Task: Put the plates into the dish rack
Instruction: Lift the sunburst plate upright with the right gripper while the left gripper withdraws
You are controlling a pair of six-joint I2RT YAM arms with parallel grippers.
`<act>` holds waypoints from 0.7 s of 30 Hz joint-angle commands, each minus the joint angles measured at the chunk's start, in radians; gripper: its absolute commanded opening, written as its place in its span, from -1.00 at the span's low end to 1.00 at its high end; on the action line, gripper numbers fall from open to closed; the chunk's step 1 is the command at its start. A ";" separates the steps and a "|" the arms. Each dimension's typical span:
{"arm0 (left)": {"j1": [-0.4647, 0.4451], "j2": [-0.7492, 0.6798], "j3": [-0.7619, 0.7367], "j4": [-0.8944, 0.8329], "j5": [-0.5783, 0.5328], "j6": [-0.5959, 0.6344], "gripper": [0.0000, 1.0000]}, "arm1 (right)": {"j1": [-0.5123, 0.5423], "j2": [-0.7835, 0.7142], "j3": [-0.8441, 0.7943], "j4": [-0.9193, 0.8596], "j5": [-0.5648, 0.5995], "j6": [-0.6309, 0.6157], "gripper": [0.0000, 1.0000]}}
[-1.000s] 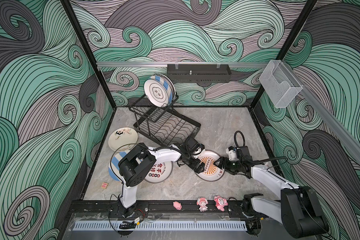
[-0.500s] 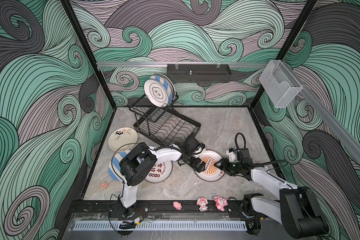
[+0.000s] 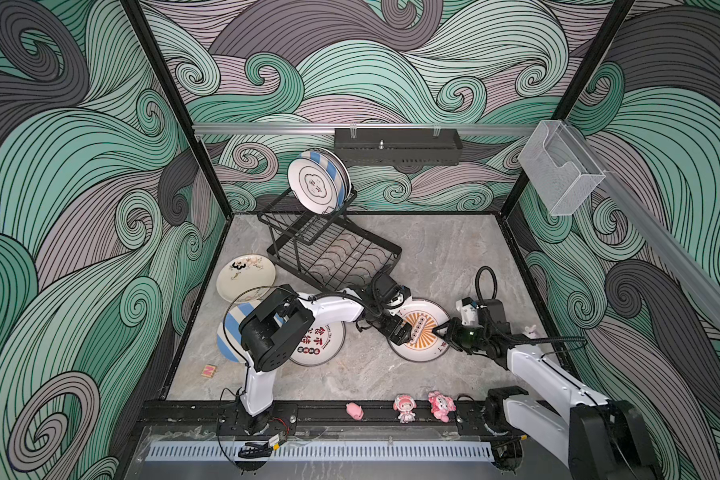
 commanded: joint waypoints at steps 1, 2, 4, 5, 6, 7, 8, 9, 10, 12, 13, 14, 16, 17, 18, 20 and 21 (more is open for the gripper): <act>-0.013 -0.012 0.022 -0.021 0.047 -0.016 0.97 | 0.002 -0.016 0.036 -0.015 -0.015 -0.017 -0.56; -0.013 -0.017 0.023 -0.021 0.040 -0.023 0.97 | 0.002 -0.017 0.047 -0.026 -0.011 -0.026 -0.59; -0.011 -0.026 0.020 -0.021 0.033 -0.043 0.97 | 0.001 -0.018 0.066 -0.053 -0.002 -0.043 -0.62; -0.012 -0.031 0.021 -0.022 0.033 -0.050 0.97 | 0.002 -0.020 0.076 -0.063 0.000 -0.050 -0.63; -0.011 -0.036 0.019 -0.022 0.032 -0.055 0.97 | -0.001 -0.022 0.088 -0.074 0.000 -0.057 -0.64; -0.011 -0.044 0.019 -0.025 0.030 -0.059 0.97 | -0.002 -0.026 0.099 -0.085 -0.001 -0.060 -0.66; -0.009 -0.051 0.019 -0.028 0.025 -0.065 0.97 | -0.003 -0.028 0.106 -0.092 -0.001 -0.063 -0.66; -0.003 -0.060 0.018 -0.030 0.018 -0.080 0.97 | -0.004 -0.033 0.117 -0.098 0.000 -0.067 -0.68; 0.005 -0.070 0.018 -0.030 0.031 -0.092 0.97 | -0.006 -0.042 0.128 -0.104 -0.004 -0.070 -0.70; 0.018 -0.091 0.020 -0.028 0.065 -0.094 0.97 | -0.008 -0.066 0.146 -0.103 -0.014 -0.060 -0.75; 0.020 -0.105 0.023 -0.033 0.066 -0.095 0.97 | -0.009 -0.079 0.155 -0.106 -0.015 -0.058 -0.77; 0.022 -0.115 0.027 -0.039 0.065 -0.094 0.97 | -0.009 -0.089 0.166 -0.114 -0.013 -0.059 -0.79; 0.028 -0.136 0.036 -0.057 0.064 -0.087 0.97 | -0.009 -0.110 0.191 -0.141 -0.004 -0.071 -0.82; 0.032 -0.142 0.039 -0.066 0.063 -0.088 0.97 | -0.011 -0.115 0.202 -0.155 0.002 -0.078 -0.84; 0.039 -0.152 0.041 -0.076 0.064 -0.096 0.97 | -0.012 -0.120 0.213 -0.169 0.005 -0.089 -0.85; 0.054 -0.172 0.037 -0.091 0.067 -0.118 0.97 | -0.015 -0.122 0.235 -0.209 0.010 -0.111 -0.87; 0.067 -0.189 0.030 -0.096 0.079 -0.129 0.97 | -0.018 -0.124 0.249 -0.226 0.012 -0.121 -0.88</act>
